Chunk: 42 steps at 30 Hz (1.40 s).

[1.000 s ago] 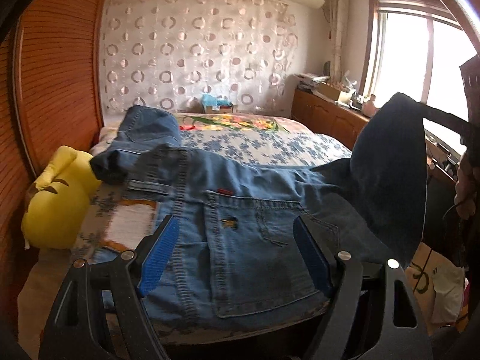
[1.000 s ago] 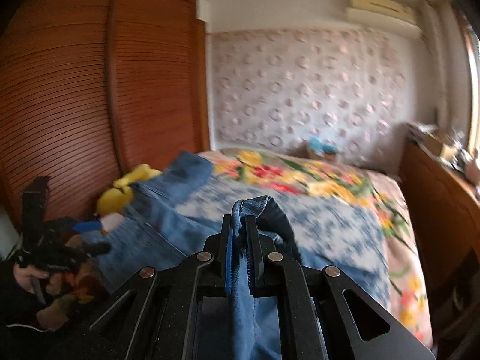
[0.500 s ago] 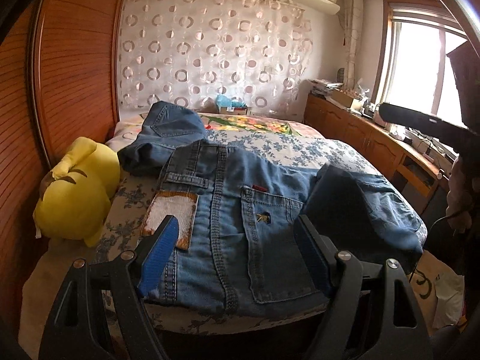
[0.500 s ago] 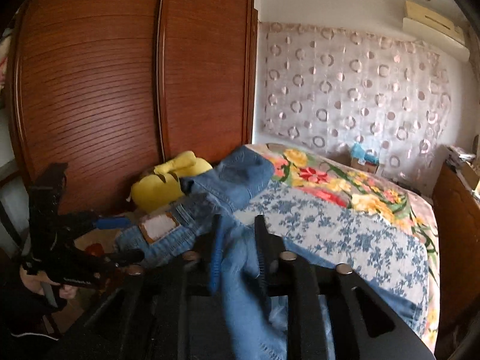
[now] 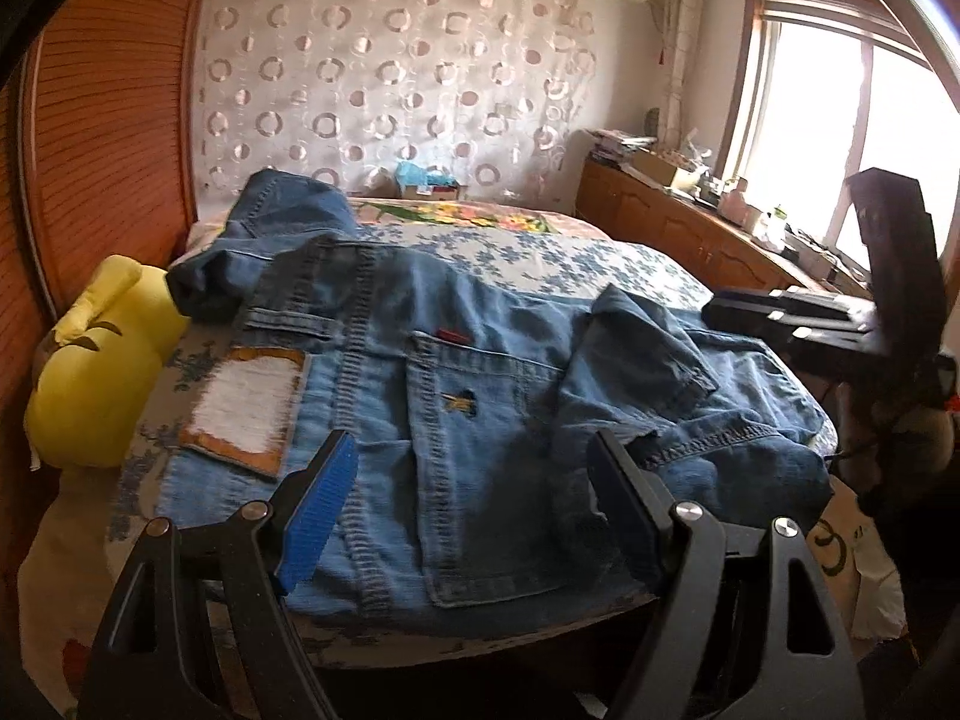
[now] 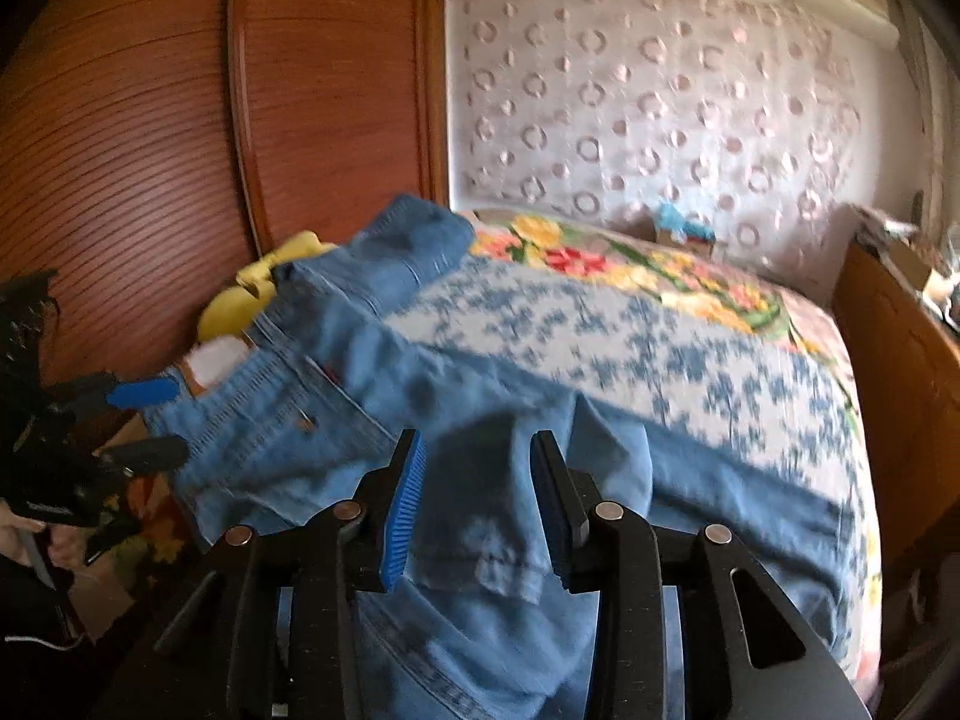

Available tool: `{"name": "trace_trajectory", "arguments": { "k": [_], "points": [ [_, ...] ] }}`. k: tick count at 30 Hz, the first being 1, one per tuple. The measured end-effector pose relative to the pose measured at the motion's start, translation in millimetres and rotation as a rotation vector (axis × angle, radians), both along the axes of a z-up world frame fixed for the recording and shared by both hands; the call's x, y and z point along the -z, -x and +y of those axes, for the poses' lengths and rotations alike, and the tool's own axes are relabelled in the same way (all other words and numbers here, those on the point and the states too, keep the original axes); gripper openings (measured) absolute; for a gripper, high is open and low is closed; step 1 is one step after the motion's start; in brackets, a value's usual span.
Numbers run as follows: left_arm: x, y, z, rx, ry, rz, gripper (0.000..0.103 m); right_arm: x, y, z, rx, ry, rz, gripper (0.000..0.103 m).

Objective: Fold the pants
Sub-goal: 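Lift the leg hem with the right tool toward the waistband while the left tool grasps the jeans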

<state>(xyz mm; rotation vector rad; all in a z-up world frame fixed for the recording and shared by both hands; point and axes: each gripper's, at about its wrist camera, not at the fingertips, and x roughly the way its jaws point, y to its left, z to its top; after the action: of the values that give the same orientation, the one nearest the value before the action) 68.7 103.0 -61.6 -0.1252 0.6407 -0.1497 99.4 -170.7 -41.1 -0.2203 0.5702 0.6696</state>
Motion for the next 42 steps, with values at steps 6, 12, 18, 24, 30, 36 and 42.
{"name": "trace_trajectory", "arguments": {
  "k": [6,12,18,24,30,36,42],
  "points": [
    [0.7,-4.7,-19.8,0.059,0.010,0.013,0.080,2.7,0.6,-1.1,0.015,0.006,0.067,0.039],
    [14.5,-12.5,-36.2,0.101,-0.008,0.054,0.077,2.8,-0.6,10.2,0.013,0.006,0.110,0.039],
    [29.4,-17.4,-40.4,0.128,-0.003,0.098,0.055,5.4,-0.9,17.9,0.007,0.009,0.146,0.039],
    [30.1,-15.1,-40.7,0.163,0.008,0.099,0.014,4.6,-6.6,19.7,-0.064,-0.036,0.211,0.013],
    [-4.3,0.0,-22.6,0.136,0.029,0.009,0.008,-45.9,9.7,32.6,-0.141,-0.088,0.103,0.010],
    [-40.8,16.2,13.8,0.069,0.027,-0.090,0.004,-98.7,22.1,64.8,-0.214,-0.101,0.002,0.009],
    [-38.1,24.3,36.8,0.021,0.062,-0.095,0.004,-125.0,21.1,99.3,-0.249,-0.087,-0.032,0.009]
  ]
}}
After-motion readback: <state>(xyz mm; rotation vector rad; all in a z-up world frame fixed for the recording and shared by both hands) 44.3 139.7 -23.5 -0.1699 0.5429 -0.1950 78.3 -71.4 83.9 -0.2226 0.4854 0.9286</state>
